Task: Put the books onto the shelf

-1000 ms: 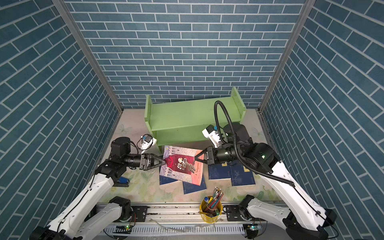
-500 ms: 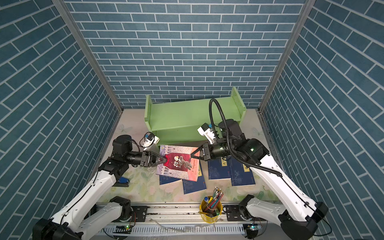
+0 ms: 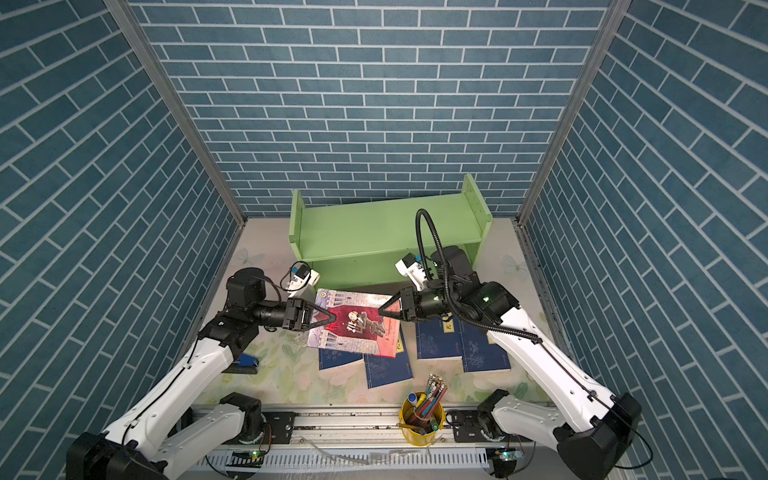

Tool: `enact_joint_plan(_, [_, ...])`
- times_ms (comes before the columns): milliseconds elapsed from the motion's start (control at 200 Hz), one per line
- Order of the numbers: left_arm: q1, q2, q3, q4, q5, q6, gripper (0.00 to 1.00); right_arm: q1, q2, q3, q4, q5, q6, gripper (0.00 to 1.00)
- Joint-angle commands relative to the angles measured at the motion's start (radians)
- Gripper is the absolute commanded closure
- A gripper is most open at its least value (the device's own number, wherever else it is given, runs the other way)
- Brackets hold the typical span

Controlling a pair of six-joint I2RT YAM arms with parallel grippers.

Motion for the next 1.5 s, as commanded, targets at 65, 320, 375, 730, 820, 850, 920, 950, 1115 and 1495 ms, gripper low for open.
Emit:
enact_joint_plan(65, [0.006, 0.008, 0.031, 0.006, -0.122, 0.008, 1.0, -0.022, -0.098, -0.097, 0.123, 0.068, 0.078, 0.52])
enact_joint_plan(320, [0.006, 0.03, 0.054, 0.067, -0.235, -0.035, 1.0, -0.025, -0.243, -0.348, 0.397, 0.095, 0.262, 0.5])
enact_joint_plan(375, [0.006, 0.034, 0.046, 0.101, -0.252, -0.064, 1.0, -0.025, -0.266, -0.4, 0.465, 0.099, 0.302, 0.5])
enact_joint_plan(730, [0.005, 0.054, 0.0, 0.198, -0.269, -0.133, 1.0, -0.025, -0.283, -0.553, 0.708, 0.145, 0.413, 0.52])
enact_joint_plan(820, [0.005, 0.052, -0.009, 0.198, -0.273, -0.133, 1.0, -0.025, -0.292, -0.592, 0.783, 0.168, 0.445, 0.53])
enact_joint_plan(850, [0.005, 0.052, -0.011, 0.198, -0.276, -0.135, 1.0, -0.025, -0.295, -0.604, 0.807, 0.173, 0.456, 0.53])
enact_joint_plan(920, [0.005, 0.05, -0.022, 0.205, -0.284, -0.148, 1.0, -0.023, -0.299, -0.625, 0.844, 0.182, 0.476, 0.54])
enact_joint_plan(950, [0.005, 0.05, -0.028, 0.223, -0.288, -0.162, 1.0, -0.024, -0.299, -0.636, 0.865, 0.184, 0.487, 0.55])
enact_joint_plan(1115, [0.005, 0.052, -0.06, 0.289, -0.302, -0.222, 1.0, -0.024, -0.302, -0.678, 0.945, 0.213, 0.513, 0.59])
enact_joint_plan(1495, [0.003, 0.066, -0.073, 0.326, -0.33, -0.251, 1.0, -0.024, -0.248, -0.739, 1.182, 0.226, 0.586, 0.68])
